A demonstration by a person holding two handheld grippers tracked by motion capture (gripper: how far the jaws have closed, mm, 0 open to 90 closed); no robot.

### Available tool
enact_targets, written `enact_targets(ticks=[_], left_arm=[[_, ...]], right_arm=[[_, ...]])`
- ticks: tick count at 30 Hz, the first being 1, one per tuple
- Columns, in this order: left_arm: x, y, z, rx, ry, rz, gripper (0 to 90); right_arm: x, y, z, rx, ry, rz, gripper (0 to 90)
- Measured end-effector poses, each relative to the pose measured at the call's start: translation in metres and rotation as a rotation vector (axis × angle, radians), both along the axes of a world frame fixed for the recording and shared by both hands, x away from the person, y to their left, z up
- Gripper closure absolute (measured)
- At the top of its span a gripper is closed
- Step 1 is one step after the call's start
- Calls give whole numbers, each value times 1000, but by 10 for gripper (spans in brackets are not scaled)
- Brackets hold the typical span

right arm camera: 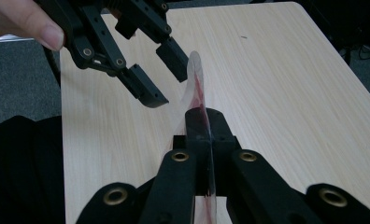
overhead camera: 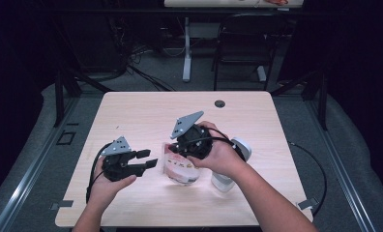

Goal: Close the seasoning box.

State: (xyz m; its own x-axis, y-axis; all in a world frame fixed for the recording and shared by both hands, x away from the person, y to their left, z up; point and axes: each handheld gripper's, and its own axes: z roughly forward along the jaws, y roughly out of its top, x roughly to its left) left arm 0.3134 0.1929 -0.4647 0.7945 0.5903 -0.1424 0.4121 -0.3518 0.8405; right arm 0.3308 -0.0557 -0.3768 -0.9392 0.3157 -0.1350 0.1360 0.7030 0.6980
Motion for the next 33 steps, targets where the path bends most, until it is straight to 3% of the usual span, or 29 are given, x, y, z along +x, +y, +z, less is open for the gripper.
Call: enact_targets(ticks=[8, 16, 33], left_arm=[[0, -6, -4, 19, 0, -38, 526], [-2, -13, -8, 1, -10, -76, 523], [-1, -19, -14, 4, 0, -111, 521]], right_arm=[[-3, -4, 4, 7, -7, 8, 900], [-6, -7, 12, 11, -27, 18, 900], [-9, -13, 20, 24, -41, 37, 900]])
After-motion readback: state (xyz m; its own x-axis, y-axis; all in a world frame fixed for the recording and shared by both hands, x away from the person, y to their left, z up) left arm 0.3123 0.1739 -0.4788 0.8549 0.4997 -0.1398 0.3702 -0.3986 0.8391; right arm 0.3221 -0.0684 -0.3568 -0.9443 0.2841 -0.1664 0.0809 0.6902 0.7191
